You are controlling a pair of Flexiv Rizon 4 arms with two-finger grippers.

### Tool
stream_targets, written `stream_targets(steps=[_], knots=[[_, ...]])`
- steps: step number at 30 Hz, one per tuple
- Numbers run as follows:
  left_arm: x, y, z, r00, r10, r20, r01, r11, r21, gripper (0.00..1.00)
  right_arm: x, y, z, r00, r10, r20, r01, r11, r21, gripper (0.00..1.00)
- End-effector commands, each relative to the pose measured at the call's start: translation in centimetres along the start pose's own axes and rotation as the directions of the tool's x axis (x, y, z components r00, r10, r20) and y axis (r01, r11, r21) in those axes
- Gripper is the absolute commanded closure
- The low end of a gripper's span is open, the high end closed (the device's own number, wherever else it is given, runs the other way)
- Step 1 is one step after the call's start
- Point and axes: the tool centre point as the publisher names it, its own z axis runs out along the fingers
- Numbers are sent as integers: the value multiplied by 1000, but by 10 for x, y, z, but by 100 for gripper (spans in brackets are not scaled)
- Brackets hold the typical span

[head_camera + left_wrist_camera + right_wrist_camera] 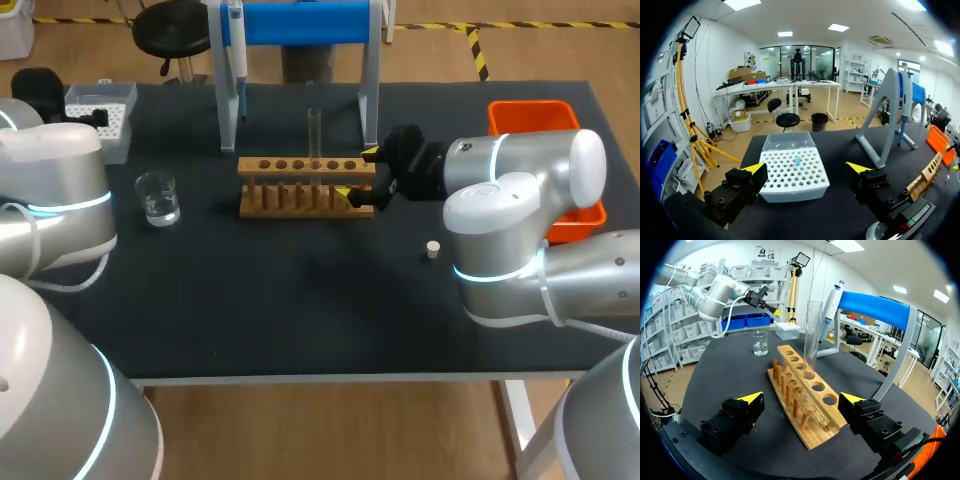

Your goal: Invert the test tube, pick up the pipette, mount the tip to pipette, aspirate from beaker and dispense into the tube, eject the tip, return the pipette, and cap with the stopper.

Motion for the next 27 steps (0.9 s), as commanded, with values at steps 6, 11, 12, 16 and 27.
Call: stream_targets(steps=[6,11,12,16,27], knots=[[-2,10,25,999,-24,40,22,999,46,0,0,0,1,1000,0,1,0,1000,1,0],[-7,12,34,999,-31,45,28,998,48,0,0,0,1,1000,0,1,0,1000,1,0],[-8,12,36,998,-31,46,29,998,48,0,0,0,1,1000,0,1,0,1000,1,0],[-7,10,37,996,-23,81,22,1000,9,0,0,0,1,1000,0,1,0,1000,1,0],[-7,10,37,996,-23,81,22,1000,9,0,0,0,1,1000,0,1,0,1000,1,0]])
